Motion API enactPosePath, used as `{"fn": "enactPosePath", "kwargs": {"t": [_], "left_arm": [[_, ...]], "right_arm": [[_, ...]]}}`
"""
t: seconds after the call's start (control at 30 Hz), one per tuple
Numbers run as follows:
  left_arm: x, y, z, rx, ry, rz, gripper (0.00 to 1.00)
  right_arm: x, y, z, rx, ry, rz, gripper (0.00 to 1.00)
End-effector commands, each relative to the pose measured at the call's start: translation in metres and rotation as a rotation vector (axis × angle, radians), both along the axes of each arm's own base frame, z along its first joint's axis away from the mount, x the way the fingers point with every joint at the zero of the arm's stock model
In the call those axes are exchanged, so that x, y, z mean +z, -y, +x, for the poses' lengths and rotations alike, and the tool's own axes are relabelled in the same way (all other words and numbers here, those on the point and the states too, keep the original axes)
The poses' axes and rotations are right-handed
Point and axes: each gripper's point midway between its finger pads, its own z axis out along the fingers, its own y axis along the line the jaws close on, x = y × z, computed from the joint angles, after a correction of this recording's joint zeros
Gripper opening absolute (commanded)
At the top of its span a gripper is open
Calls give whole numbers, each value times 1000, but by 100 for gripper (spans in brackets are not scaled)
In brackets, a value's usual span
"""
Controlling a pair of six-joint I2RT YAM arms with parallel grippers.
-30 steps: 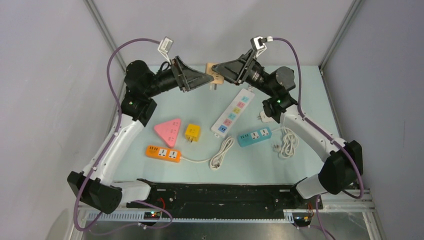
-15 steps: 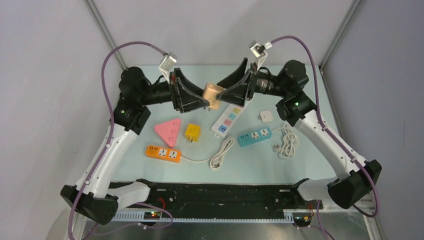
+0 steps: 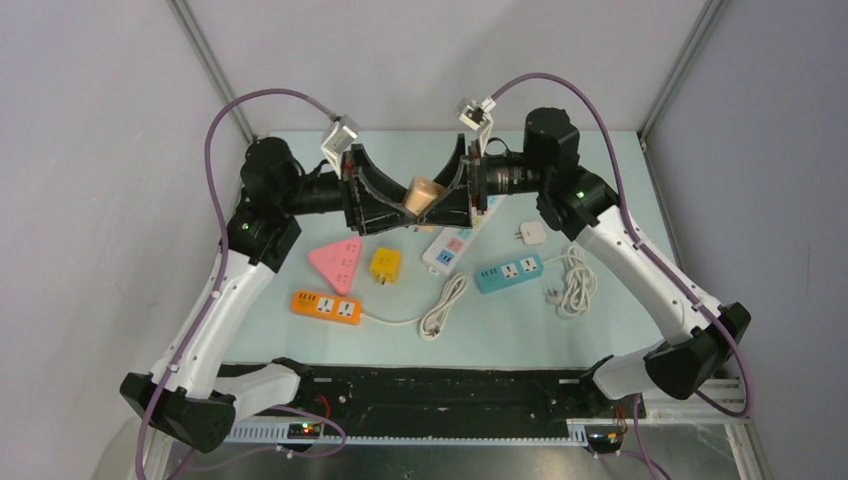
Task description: Insert the plug
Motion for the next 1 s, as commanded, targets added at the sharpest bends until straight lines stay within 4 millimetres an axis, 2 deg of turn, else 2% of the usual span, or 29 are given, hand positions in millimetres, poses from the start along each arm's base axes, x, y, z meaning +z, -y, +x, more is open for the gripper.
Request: {"fn": "enactPosePath", "kwargs": {"t": [0.0,0.1,0.23,0.43,0.5,0.67,0.87,0.97], "left_arm": [[8,-4,-4,7,71,-12,0],[6,-4,-7,-6,76,-10,0],[5,-4,-9,-17,89,-8,0],[6,-5,-13,-42,96,-8,0],[7,-5,-15,-50,99,-9,0],[6,-4,-14,-53,90,-8,0],[4,-3,-12,-57,79,-6,0],[5,-4,-11,-47,86,-6,0]], "right_arm": [[3,0,-7,40,2,-15,83],[3,-1,-5,41,2,-10,83],[13,2,1,60,-66,25,74],[20,6,2,55,-41,43,84],[20,5,2,60,-46,45,84],[18,2,7,47,-72,36,74],[12,-3,5,49,-76,2,80],[13,-4,7,46,-91,2,78]]}}
